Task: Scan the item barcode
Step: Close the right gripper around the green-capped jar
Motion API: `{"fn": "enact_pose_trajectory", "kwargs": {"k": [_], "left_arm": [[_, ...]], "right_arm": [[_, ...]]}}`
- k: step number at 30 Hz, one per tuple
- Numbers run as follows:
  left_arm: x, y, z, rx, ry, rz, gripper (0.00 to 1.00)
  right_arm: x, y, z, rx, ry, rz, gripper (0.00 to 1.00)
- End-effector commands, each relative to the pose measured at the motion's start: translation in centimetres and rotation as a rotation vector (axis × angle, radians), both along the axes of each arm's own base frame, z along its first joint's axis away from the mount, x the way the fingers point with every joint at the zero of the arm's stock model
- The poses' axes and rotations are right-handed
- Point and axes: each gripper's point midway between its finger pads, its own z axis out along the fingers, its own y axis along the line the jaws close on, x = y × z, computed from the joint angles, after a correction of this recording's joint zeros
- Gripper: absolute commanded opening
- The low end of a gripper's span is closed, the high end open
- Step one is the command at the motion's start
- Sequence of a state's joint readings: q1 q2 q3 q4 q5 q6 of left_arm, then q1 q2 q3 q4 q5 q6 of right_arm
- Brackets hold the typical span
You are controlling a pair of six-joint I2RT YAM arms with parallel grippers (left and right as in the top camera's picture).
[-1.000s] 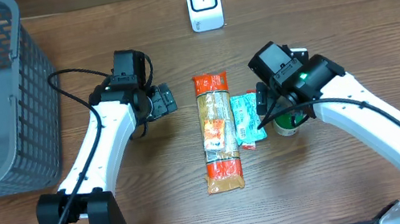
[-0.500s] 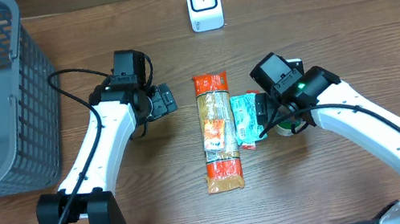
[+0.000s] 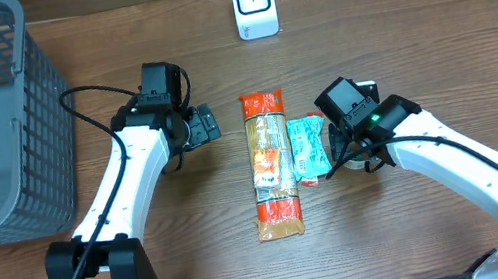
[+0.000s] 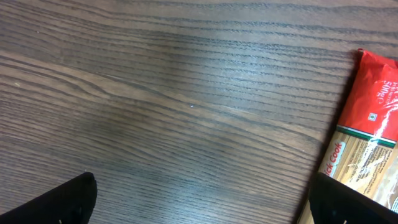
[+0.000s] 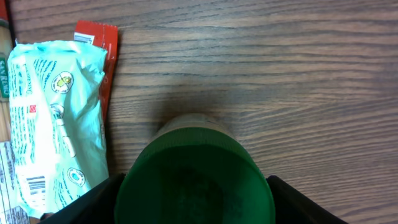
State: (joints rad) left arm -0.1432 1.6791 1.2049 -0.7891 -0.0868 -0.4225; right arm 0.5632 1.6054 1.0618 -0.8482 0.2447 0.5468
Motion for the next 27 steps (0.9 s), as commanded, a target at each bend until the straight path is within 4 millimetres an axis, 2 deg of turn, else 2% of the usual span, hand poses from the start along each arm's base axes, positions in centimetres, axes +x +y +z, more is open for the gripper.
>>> {"fn": "enact_pose_trajectory", "kwargs": {"k": [1, 8, 13, 17, 20, 24, 27], "left_arm": [[0.3, -0.1, 0.7, -0.006, -0.022, 0.002, 1.00], [0.3, -0.1, 0.7, -0.006, -0.022, 0.002, 1.00], [0.3, -0.1, 0.7, -0.006, -0.022, 0.002, 1.00], [0.3, -0.1, 0.7, -0.006, -0.022, 0.002, 1.00], [0.3, -0.1, 0.7, -0.006, -0.022, 0.002, 1.00], [0.3, -0.1, 0.7, -0.006, -0.022, 0.002, 1.00], [0.3, -0.1, 0.7, -0.006, -0.022, 0.002, 1.00]], "right_arm": [[0.3, -1.3, 0.2, -0.071, -0.027, 0.010, 0.70], [0.4, -2.3, 0.4, -0.123, -0.038, -0.001, 0.70], [0.4, -2.1, 0.4, -0.116, -0.037, 0.001, 0.99], [0.5, -2.2, 0.6, -0.106, -0.034, -0.008, 1.00], [1.3, -1.6, 1.8, -0.055, -0.022, 0.030, 1.00], [2.3, -0.2, 4.7, 0.065, 0.012, 0.127, 1.00], [3.0, -0.3, 6.1, 0.083, -0.002, 0.122, 1.00]]}}
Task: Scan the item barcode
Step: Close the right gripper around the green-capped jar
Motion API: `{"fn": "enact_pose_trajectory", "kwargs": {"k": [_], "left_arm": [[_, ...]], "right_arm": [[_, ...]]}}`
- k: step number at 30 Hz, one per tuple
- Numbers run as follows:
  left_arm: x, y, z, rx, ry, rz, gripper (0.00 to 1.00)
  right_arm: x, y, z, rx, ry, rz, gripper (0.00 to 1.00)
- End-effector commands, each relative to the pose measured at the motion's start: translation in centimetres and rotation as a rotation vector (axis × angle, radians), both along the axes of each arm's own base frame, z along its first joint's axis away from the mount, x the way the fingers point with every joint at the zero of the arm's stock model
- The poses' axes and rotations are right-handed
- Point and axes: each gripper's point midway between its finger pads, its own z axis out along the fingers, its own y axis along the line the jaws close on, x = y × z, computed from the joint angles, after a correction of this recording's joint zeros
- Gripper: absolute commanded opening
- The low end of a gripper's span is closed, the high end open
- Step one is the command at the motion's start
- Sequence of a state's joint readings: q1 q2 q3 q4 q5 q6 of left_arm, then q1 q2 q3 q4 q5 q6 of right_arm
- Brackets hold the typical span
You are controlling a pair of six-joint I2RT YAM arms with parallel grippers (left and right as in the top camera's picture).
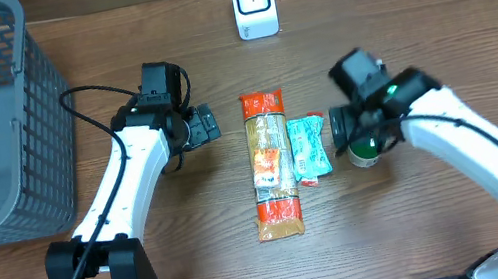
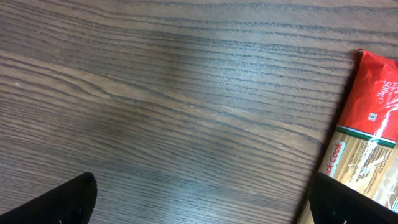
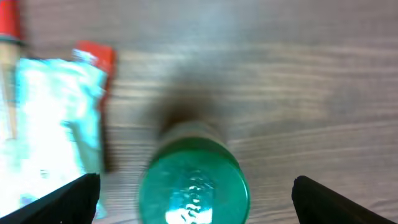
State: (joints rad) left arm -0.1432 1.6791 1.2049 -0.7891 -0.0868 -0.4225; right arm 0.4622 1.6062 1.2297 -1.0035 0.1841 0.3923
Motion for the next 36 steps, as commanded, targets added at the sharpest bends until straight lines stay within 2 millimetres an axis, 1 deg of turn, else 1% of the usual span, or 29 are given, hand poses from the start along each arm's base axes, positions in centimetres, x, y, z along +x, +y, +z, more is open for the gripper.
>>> {"fn": "enact_pose_trajectory", "kwargs": {"k": [1, 4, 7, 10, 14, 15, 17, 22, 29, 36], "left_arm": [[0.3, -0.1, 0.7, -0.006, -0.022, 0.002, 1.00], [0.3, -0.1, 0.7, -0.006, -0.022, 0.002, 1.00], [0.3, -0.1, 0.7, -0.006, -0.022, 0.002, 1.00], [0.3, -0.1, 0.7, -0.006, -0.022, 0.002, 1.00], [0.3, -0.1, 0.7, -0.006, -0.022, 0.002, 1.00], [0.3, -0.1, 0.7, -0.006, -0.022, 0.002, 1.00], [0.3, -0.1, 0.7, -0.006, -0.022, 0.002, 1.00], [0.3, -0.1, 0.7, -0.006, -0.022, 0.002, 1.00], [0.3, -0.1, 0.7, -0.006, -0.022, 0.002, 1.00], [0.3, -0.1, 0.7, -0.006, -0.022, 0.002, 1.00]], "right_arm": [[1.2, 1.2, 2.3, 0.075, -0.030, 0.059, 1.00], [1.0, 0.9, 2.1, 0.058, -0.022, 0.058, 1.00], [0.0, 0.5, 1.6, 0.041, 0.018, 0.058, 0.98], [-0.8, 0.1, 0.6, 0.027, 0.052, 0.053, 0.98], [-1.4, -0.2, -0.9, 0.012, 0.086, 0.052, 0.98], [-1.5, -0.2, -1.6, 0.008, 0.096, 0.052, 0.98], [-1.4, -0.2, -2.3, 0.007, 0.097, 0.052, 0.98], [-0.9, 0.0, -3.3, 0.011, 0.088, 0.052, 0.97], [-1.6, -0.3, -5.2, 0.002, 0.109, 0.052, 0.96], [-1.7, -0.4, -6.9, 0.011, 0.089, 0.052, 0.95]]}}
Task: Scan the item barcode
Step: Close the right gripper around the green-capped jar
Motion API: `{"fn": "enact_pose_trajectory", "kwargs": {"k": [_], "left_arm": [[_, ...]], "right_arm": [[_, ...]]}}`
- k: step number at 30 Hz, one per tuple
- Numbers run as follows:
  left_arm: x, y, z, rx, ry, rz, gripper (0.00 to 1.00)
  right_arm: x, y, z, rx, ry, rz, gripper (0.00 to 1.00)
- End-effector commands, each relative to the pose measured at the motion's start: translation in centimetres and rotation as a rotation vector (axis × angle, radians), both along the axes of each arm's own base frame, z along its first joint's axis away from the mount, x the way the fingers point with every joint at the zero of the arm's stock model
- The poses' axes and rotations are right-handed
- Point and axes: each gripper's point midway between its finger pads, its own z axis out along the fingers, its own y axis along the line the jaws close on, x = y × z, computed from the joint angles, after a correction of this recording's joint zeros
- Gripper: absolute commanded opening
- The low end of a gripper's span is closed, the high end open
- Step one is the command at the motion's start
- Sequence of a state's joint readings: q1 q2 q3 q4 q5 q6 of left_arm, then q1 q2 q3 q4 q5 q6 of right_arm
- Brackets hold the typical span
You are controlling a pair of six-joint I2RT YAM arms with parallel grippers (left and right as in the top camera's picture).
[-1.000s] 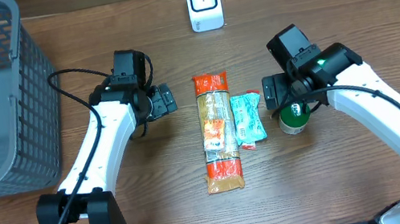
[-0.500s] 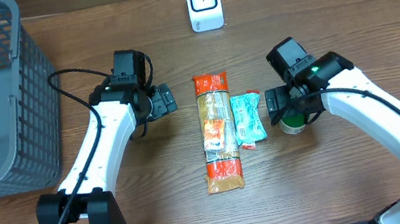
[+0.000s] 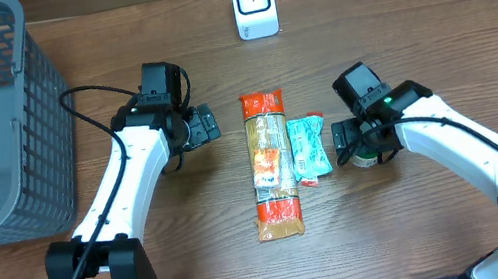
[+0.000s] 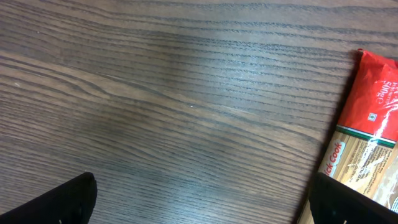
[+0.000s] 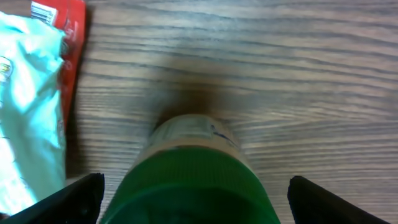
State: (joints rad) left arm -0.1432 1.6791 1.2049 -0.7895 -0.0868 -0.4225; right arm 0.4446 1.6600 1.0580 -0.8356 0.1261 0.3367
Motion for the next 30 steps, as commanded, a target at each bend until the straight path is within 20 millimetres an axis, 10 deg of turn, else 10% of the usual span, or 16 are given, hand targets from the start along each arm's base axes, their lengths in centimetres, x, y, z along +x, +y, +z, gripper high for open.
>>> {"fn": "enact_pose_trajectory", "kwargs": {"k": [1, 30], "left_arm": [[0.3, -0.1, 0.7, -0.006, -0.022, 0.002, 1.00], [0.3, -0.1, 0.7, -0.006, -0.022, 0.002, 1.00]], "right_arm": [[-0.4, -0.1, -1.0, 0.000, 0.009, 0.003, 0.95], [-0.3, -0.1, -2.4, 0.010, -0.013, 0.004, 0.71]]}}
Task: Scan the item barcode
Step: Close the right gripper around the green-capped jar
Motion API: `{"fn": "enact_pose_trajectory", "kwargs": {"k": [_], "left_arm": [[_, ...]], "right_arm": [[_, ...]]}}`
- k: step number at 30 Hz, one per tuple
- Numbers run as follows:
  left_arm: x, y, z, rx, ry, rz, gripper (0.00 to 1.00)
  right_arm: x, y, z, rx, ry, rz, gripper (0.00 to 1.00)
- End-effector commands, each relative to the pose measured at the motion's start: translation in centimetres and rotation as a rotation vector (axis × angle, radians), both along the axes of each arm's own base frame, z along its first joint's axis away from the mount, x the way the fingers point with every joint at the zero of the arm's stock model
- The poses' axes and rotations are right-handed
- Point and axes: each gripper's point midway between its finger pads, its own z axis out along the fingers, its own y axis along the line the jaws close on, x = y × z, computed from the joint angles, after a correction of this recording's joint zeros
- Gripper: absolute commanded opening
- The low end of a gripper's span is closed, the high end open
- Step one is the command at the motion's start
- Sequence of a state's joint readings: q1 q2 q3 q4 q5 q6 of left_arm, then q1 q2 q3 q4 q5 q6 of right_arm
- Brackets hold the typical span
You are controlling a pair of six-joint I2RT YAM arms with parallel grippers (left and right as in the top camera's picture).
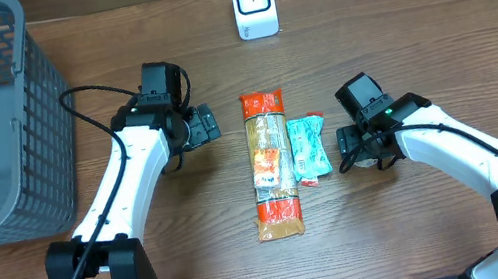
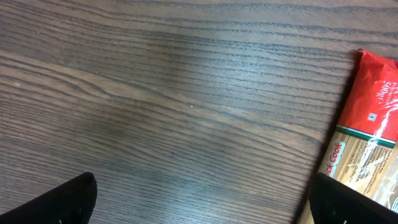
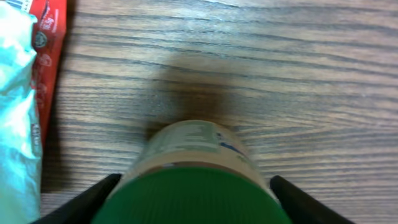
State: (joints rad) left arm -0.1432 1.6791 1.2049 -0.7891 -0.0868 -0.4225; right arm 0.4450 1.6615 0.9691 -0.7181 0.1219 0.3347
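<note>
A jar with a green lid and pale label stands upright on the wood table, right of the packets. My right gripper sits low over it, one finger tight against each side of the lid, shut on the jar. From overhead the right gripper hides most of the jar. The white scanner stands at the back centre. My left gripper hovers open over bare wood, left of the pasta pack, with nothing between its fingers.
A long red and tan pasta pack lies mid-table, a mint-green packet against its right side and close to the jar. A grey mesh basket fills the far left. The left arm's cable loops beside the basket.
My right gripper has dropped lower over the jar and its fingers have drawn in from a wide stance to the sides of the lid. The left arm has not moved.
At first my right gripper was close around the jar's lid. Then it stood higher and wide open, the jar free on the table. After that it was lower over the jar, still wide, and now it is narrowed onto the lid. The left arm stayed put.
</note>
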Motion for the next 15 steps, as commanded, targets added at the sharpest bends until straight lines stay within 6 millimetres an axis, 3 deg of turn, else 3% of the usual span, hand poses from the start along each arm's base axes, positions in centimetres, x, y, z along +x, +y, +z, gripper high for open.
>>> {"fn": "enact_pose_trajectory", "kwargs": {"k": [1, 4, 10, 15], "left_arm": [[0.30, -0.12, 0.73, -0.006, -0.022, 0.002, 1.00], [0.30, -0.12, 0.73, -0.006, -0.022, 0.002, 1.00], [0.30, -0.12, 0.73, -0.006, -0.022, 0.002, 1.00], [0.31, -0.12, 0.73, -0.006, -0.022, 0.002, 1.00]], "right_arm": [[-0.09, -0.12, -0.42, -0.005, 0.010, 0.001, 0.69], [-0.11, -0.13, -0.42, -0.005, 0.011, 0.000, 0.64], [0.04, -0.06, -0.36, -0.003, 0.004, 0.001, 0.36], [-0.02, -0.09, -0.38, -0.004, 0.007, 0.001, 0.35]]}}
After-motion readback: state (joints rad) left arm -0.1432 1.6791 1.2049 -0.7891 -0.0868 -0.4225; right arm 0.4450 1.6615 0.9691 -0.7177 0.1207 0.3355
